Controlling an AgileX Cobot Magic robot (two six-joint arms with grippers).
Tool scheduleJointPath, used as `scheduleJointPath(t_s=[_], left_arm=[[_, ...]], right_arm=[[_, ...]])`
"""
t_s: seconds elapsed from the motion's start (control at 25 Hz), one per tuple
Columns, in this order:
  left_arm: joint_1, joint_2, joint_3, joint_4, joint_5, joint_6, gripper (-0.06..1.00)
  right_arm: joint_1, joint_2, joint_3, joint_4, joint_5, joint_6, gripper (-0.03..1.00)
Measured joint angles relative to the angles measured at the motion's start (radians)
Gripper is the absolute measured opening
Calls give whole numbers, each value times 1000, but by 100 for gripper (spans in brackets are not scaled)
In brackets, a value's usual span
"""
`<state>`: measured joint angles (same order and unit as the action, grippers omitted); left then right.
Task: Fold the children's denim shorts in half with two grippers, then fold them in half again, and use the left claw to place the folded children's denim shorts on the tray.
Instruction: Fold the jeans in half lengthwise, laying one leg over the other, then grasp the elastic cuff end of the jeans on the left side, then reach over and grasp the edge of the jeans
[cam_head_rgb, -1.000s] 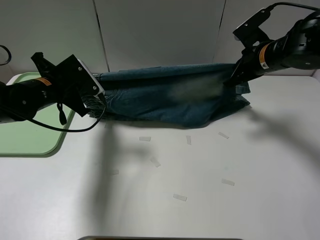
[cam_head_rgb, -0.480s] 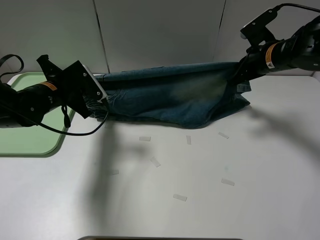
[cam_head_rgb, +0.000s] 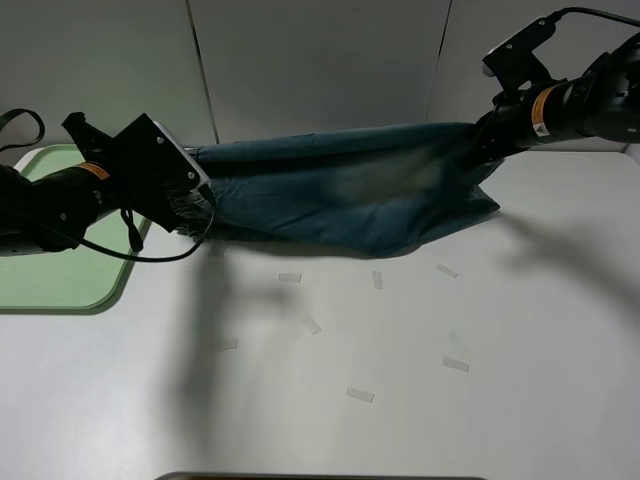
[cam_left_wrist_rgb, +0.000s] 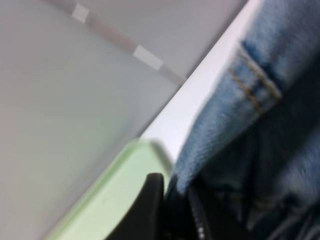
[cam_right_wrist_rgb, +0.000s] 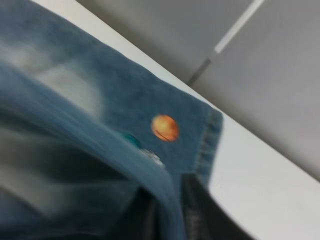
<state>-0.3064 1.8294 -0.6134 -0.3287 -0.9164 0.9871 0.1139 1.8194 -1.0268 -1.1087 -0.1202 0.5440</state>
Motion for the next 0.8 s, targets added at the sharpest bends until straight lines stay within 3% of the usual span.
scheduleJointPath(t_s=[0.12,0.16,0.2,0.28,0.36,0.8], left_arm=[[31,4,-26,-51,-1,-71,37],[40,4,-37,-60,-6,-91,49],[40,4,-37,-60,-6,-91,49],[53,5,-57,-65,-33,-135,68],[72,5,-87,-69,-93,-198,78],[103,-17,-120,-110,-95,-263,80]], right_arm=[[-15,35,-56,45,40,4,49],[-18,47,-85,72,51,5,55],[-20,59,-110,96,61,5,61],[-20,74,-163,150,63,5,65],[-20,83,-216,196,64,5,67],[-20,86,-293,275,96,5,68]])
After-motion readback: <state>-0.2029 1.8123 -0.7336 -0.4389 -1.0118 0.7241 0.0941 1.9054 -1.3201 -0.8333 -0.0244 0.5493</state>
